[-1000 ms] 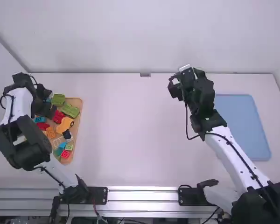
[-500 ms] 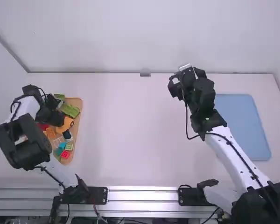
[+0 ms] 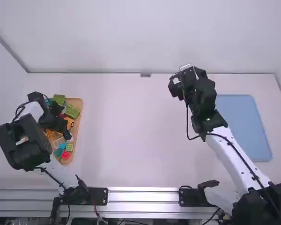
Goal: Assemble lego blocks to make yellow taxi
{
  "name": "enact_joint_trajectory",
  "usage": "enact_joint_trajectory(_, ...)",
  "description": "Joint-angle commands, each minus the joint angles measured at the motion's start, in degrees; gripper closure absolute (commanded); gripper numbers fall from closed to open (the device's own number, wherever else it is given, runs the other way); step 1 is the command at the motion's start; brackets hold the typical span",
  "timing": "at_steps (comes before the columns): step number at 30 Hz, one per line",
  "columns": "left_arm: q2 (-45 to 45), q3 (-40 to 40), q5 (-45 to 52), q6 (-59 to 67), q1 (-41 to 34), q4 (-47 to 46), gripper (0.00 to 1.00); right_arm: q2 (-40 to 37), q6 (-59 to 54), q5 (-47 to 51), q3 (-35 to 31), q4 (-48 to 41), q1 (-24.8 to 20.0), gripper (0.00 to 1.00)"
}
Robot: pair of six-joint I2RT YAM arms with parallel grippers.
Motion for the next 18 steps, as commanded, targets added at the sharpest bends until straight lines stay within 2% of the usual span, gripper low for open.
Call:
enact_joint_trajectory(1, 0.07, -1.86, 1.07, 0.22, 0.42, 0.63, 0.17, 0.26, 0.28, -1.25, 2.08, 0.26, 0.07, 0.02)
enact_joint_trajectory(8, 0.07, -3.43, 2.47, 1.57, 0.37, 2.03, 0.17, 0.24, 0.31, -1.36, 2.08, 0.42, 0.07, 0.02)
enact_joint_trajectory(14, 0.07, -5.77, 3.93, 1.53, 0.42, 6.84, 0.17, 0.24, 0.33, -1.36, 2.08, 0.02, 0.11, 0.02)
enact_joint_trajectory(18, 0.07, -7.15, 4.09, 1.7, 0.39, 8.74, 0.22, 0.24, 0.33, -1.38, 2.08, 0.02, 0.11, 0.02)
